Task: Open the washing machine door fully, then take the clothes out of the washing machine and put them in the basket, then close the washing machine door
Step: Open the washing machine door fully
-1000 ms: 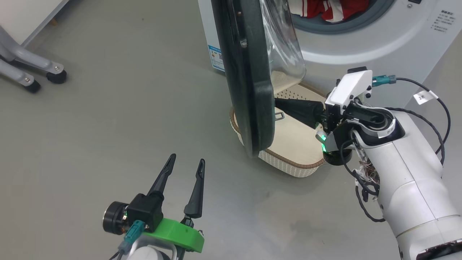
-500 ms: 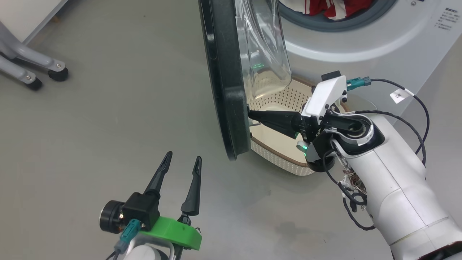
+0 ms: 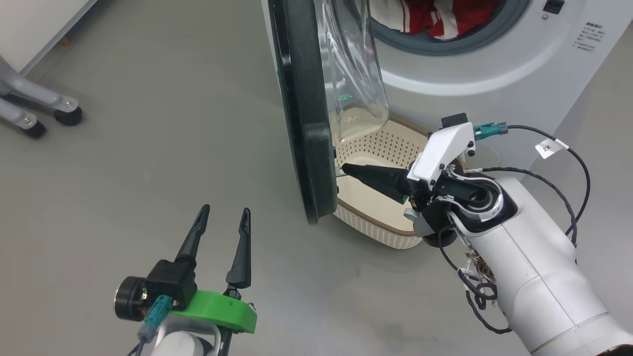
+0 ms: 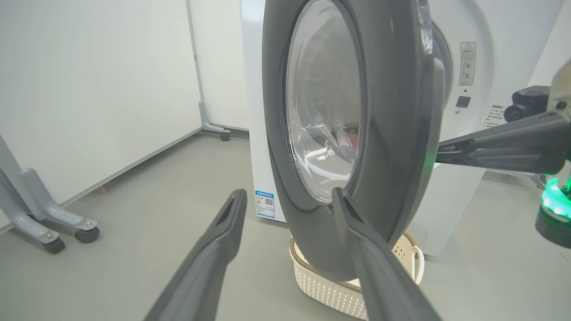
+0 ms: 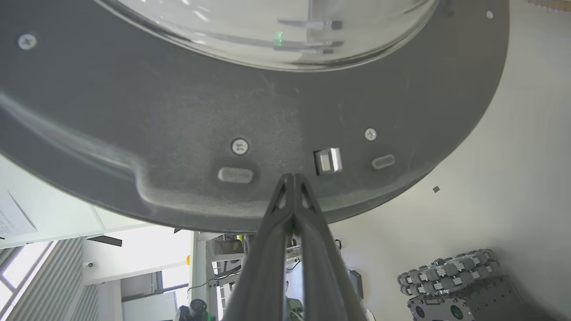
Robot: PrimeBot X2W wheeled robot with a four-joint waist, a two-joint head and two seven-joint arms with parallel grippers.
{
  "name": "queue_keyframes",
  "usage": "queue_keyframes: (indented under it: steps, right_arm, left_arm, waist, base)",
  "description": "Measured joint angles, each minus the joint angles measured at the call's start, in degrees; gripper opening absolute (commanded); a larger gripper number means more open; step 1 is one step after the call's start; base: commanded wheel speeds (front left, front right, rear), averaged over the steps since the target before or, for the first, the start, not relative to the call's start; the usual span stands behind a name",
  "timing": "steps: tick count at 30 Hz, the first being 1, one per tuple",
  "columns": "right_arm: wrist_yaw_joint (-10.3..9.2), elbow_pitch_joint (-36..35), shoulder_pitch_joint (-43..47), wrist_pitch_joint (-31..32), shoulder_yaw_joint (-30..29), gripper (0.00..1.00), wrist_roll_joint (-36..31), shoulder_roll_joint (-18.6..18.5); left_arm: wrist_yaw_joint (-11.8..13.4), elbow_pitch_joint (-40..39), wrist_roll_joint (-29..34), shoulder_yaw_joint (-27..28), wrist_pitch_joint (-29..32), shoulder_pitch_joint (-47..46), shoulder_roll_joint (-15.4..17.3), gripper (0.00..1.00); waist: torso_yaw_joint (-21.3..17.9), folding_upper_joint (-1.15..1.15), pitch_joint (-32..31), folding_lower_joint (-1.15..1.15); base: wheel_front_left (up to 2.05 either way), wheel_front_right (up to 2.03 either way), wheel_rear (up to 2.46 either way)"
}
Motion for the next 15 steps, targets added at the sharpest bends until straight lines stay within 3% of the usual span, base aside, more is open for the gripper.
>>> queue_keyframes:
  steps: [5, 8, 15]
  right_arm:
    - [3.98, -0.4, 2.2, -3.3, 1.3, 0.0, -4.4, -0.6]
    - [6.66, -1.2, 3.2, -7.2, 2.9, 0.0, -10.2, -2.9]
    - [7.86, -4.6, 6.2, -18.7, 4.4, 0.0, -21.7, -7.2]
  left_arm:
    - [0.0, 0.8, 0.5, 2.6, 0.0, 0.2, 0.0, 1.0]
    - [0.0, 1.1, 1.3, 4.9, 0.0, 1.1, 0.0, 1.0]
    - [0.0, 1.3, 2.5, 8.6, 0.0, 3.4, 1.2, 1.0]
  waist:
    - [-2.1, 0.0, -1.8, 0.0]
    - [-3.8, 0.0, -3.1, 0.0]
    - [-8.6, 0.0, -5.8, 0.0]
  base:
    - [0.0, 0.0, 0.0]
    - [0.0, 0.0, 0.0]
    - [0.0, 0.0, 0.0]
